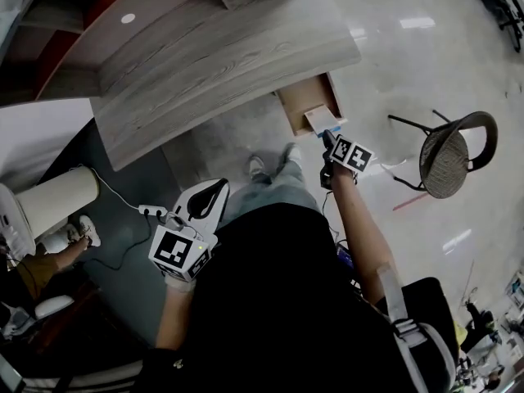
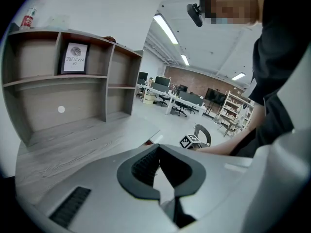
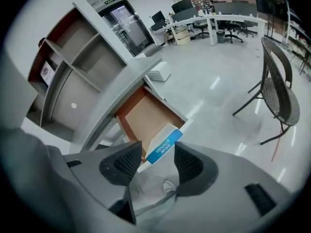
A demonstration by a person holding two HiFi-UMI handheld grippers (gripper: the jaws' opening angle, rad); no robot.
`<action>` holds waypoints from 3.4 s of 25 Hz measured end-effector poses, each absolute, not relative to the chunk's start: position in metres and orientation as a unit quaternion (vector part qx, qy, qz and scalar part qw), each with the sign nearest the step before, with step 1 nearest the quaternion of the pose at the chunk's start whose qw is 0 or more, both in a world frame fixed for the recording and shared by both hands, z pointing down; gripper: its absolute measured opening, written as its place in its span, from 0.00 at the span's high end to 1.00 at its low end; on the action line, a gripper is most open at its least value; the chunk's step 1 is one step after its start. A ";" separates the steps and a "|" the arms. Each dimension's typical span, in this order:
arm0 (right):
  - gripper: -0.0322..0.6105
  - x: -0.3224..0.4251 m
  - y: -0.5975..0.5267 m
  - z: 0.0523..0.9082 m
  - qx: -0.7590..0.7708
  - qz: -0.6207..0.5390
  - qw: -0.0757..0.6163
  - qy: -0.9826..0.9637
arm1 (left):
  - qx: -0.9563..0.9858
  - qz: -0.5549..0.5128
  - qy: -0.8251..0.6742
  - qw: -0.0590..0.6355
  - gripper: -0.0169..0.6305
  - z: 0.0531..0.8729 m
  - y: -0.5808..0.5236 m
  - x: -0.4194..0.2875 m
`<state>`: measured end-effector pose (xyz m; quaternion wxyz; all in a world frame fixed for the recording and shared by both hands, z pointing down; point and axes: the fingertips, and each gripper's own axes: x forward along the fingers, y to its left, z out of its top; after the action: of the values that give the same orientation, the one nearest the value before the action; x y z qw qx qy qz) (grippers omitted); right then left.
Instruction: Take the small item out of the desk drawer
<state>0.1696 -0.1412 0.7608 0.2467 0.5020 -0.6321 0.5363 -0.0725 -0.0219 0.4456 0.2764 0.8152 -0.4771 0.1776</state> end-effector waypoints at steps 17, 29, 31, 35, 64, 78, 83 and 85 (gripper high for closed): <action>0.73 0.169 -0.158 0.796 0.528 0.548 0.275 -0.587 | 0.798 0.183 -0.496 0.290 0.96 0.456 -0.025 -0.087; 0.80 0.164 -0.154 0.797 0.544 0.559 0.261 -0.568 | 0.795 0.184 -0.499 0.291 0.96 0.460 -0.020 -0.095; 0.74 0.162 -0.154 0.797 0.546 0.563 0.252 -0.566 | 0.795 0.184 -0.499 0.293 0.96 0.461 -0.019 -0.096; 0.65 0.158 -0.152 0.804 0.539 0.578 0.247 -0.561 | 0.794 0.185 -0.498 0.295 0.96 0.463 -0.018 -0.096; 0.83 0.149 -0.166 0.783 0.538 0.534 0.276 -0.591 | 0.801 0.167 -0.498 0.289 0.96 0.460 -0.019 -0.093; 0.84 0.141 -0.155 0.700 0.503 0.416 0.340 -0.677 | 0.824 0.123 -0.481 0.273 0.96 0.449 -0.033 -0.087; 0.84 0.121 -0.153 0.644 0.484 0.378 0.320 -0.722 | 0.837 0.114 -0.471 0.256 0.96 0.440 -0.042 -0.089; 0.84 0.114 -0.153 0.619 0.477 0.363 0.306 -0.739 | 0.841 0.108 -0.467 0.249 0.96 0.437 -0.048 -0.091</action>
<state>0.1140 -0.1535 0.6193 0.3064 0.4771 -0.7392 0.3635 -0.0906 -0.0477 0.4365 0.2494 0.8412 -0.4674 0.1082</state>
